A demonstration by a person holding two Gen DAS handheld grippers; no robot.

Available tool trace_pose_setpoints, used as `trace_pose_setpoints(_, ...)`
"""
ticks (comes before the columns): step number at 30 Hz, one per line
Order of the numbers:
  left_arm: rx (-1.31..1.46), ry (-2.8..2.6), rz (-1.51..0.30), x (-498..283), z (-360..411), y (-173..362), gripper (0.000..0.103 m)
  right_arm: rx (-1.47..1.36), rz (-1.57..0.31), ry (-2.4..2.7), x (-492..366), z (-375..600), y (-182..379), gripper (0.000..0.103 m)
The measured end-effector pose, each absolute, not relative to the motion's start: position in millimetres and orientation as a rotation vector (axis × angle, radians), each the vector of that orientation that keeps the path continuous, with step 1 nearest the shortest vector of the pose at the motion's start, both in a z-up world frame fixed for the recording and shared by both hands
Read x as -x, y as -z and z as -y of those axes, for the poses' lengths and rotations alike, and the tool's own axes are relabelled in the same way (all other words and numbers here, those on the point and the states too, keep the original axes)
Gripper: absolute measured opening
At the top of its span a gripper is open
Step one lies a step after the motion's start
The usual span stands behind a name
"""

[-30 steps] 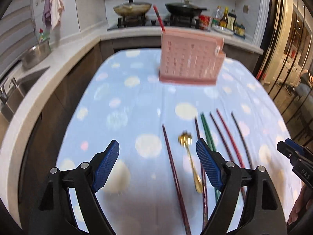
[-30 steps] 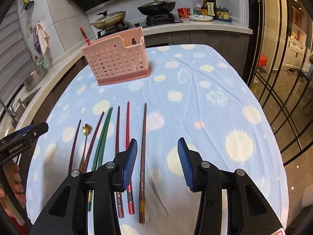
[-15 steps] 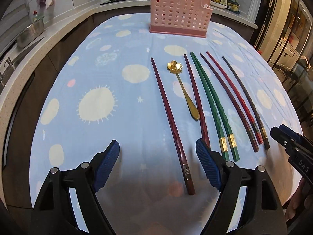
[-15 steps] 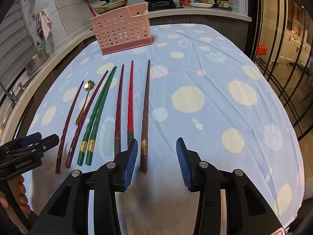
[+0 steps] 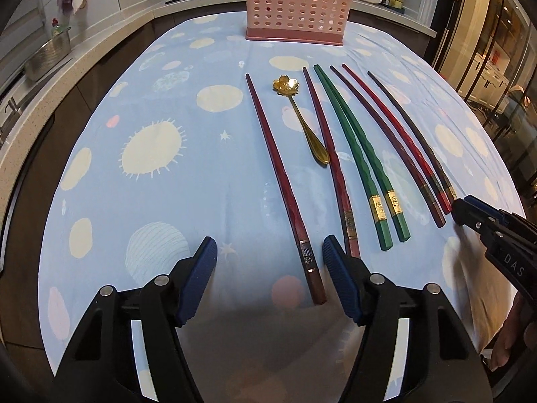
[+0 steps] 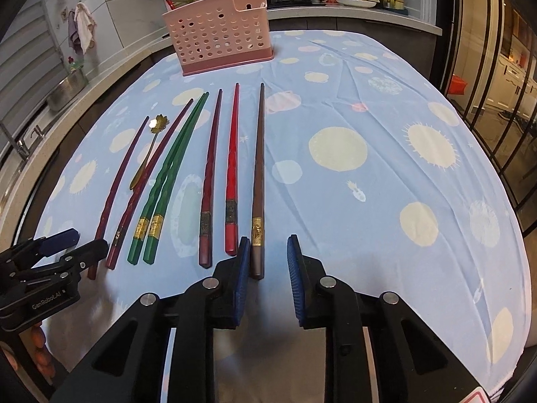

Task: Organize utensils
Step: 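Grasp a dark red chopstick with the left tool while the right tool grasps the brown chopstick, then lift both chopsticks and lower them into the pink holder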

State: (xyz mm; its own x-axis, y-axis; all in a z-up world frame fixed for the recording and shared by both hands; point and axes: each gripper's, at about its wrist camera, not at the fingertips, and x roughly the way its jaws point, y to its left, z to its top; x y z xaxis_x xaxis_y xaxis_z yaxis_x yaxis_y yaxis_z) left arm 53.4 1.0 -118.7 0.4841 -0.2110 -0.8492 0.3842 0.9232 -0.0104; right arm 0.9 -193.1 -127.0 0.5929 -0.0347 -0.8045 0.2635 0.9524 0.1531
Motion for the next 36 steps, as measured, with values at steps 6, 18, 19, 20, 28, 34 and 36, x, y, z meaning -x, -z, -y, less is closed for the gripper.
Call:
trace_pose_setpoints(6,-0.192,0.361,-0.991,-46,-6,119,0.056,-0.239,-0.913,0.182,5,190,128,0.014)
trace_pose_setpoints(18,-0.172,0.365,-0.982,-41,-17,116,0.008,-0.235,-0.910,0.170,13,190,126,0.007)
trace_pose_setpoints(19,-0.169,0.369,-0.988,-42,-18,115,0.007,-0.245,-0.910,0.166,15,192,126,0.007)
trace_pose_setpoints(20,-0.159,0.375,-0.996,-42,-20,115,0.007,-0.257,-0.910,0.160,15,193,124,0.007)
trace_pose_setpoints(28,-0.119,0.383,-0.961,-40,-28,88,0.007,-0.275,-0.854,0.158,22,200,98,0.007)
trace_pose_setpoints(34,-0.098,0.385,-0.881,-41,-33,53,0.007,-0.290,-0.776,0.154,25,208,64,0.007)
trace_pose_setpoints(36,-0.083,0.393,-0.862,-45,-35,42,0.007,-0.284,-0.749,0.151,24,210,53,0.007)
